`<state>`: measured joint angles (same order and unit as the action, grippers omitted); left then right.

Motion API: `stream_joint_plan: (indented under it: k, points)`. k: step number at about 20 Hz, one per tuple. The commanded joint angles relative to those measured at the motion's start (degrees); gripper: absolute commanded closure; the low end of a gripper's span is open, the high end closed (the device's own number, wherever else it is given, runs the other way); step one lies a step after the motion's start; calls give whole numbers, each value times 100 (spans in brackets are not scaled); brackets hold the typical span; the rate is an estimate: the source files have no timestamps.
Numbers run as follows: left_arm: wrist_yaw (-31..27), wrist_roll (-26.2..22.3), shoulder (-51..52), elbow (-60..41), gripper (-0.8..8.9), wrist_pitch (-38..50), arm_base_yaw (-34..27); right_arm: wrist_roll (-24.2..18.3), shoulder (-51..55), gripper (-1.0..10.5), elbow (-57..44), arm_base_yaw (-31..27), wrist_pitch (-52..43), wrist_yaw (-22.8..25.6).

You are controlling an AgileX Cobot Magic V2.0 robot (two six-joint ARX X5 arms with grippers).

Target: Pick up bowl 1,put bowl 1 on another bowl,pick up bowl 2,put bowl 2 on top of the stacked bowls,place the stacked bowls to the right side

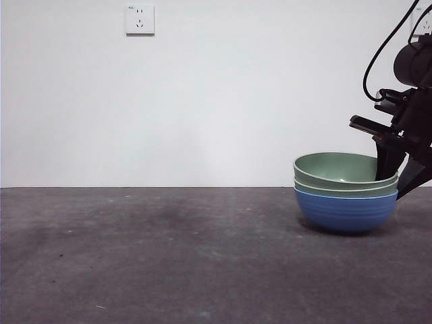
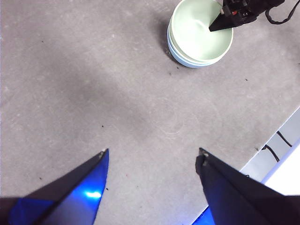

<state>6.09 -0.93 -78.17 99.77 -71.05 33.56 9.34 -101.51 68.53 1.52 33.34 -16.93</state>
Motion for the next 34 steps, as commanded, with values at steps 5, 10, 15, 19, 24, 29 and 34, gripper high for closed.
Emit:
stream_joint_plan:
  k: [5,10,15,19,24,29,34]
  points:
    - [-9,-42,0,4,495,50,11,-146,-125,687,-31,4,13,57]
    - [-9,-42,0,4,495,48,11,-149,-116,687,-28,4,-31,33]
    - [-9,-44,0,4,495,50,11,-149,581,687,-4,-9,-28,52]
    - [-9,-68,-2,4,499,59,11,-129,1707,687,-2,-33,343,72]
    - [-7,-83,0,4,499,46,11,-402,3167,691,-2,264,1773,33]
    - [7,-83,0,4,499,-142,11,-535,3908,695,-2,1156,3045,55]
    - [4,-144,0,4,717,-350,11,-754,4017,957,-2,1666,3320,59]
